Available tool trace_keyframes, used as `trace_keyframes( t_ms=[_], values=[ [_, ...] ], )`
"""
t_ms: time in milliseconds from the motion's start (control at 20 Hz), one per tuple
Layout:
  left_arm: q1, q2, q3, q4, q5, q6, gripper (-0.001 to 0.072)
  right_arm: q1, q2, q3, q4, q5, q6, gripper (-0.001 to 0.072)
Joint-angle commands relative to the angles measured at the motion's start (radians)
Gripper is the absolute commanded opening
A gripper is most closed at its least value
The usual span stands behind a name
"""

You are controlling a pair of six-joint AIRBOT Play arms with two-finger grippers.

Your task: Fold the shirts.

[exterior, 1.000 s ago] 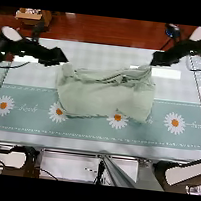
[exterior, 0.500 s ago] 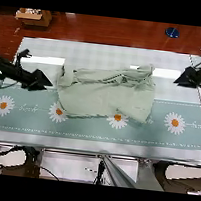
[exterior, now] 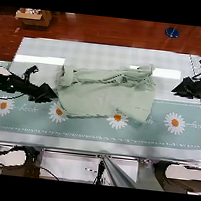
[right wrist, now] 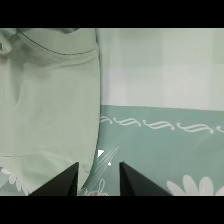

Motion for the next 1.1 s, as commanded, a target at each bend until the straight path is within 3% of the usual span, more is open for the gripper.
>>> trace_keyframes(
  t_ms=[0,150,200,250,300,450,500,750,1050],
  values=[
    [-0.052,-0.048,-0.01,-0.044,0.063,0.004,0.0503,-0.002,0.003,-0.013,0.014,-0.005,-0.005,0.036],
    [-0.149,-0.098,-0.007,-0.069,0.092,0.007,0.05,-0.002,0.006,-0.013,0.014,0.005,-0.005,0.036],
    [-0.18,-0.113,-0.005,-0.069,0.091,0.007,0.0421,-0.002,0.014,-0.013,0.013,0.005,-0.005,0.036],
    [-0.199,-0.124,-0.004,-0.069,0.09,0.006,0.0189,-0.002,0.025,-0.013,0.012,0.004,-0.005,0.036],
    [-0.21,-0.13,-0.004,-0.069,0.084,0.007,0.0026,-0.002,0.039,-0.013,0.004,0.004,-0.008,0.036],
    [-0.198,-0.13,-0.002,-0.069,0.055,0.006,0.0024,-0.014,0.059,-0.019,-0.071,0.0,-0.008,0.0388],
    [-0.187,-0.13,-0.002,-0.069,0.039,0.006,0.0024,-0.029,0.059,-0.04,-0.052,-0.003,-0.003,0.0476],
    [-0.159,-0.13,-0.001,-0.075,0.0,0.021,0.0025,-0.005,0.059,-0.26,0.071,-0.036,-0.039,0.0488],
    [-0.159,-0.13,0.0,-0.097,-0.021,0.034,0.0024,0.076,0.078,-0.408,0.092,-0.058,-0.101,0.0486]
  ],
)
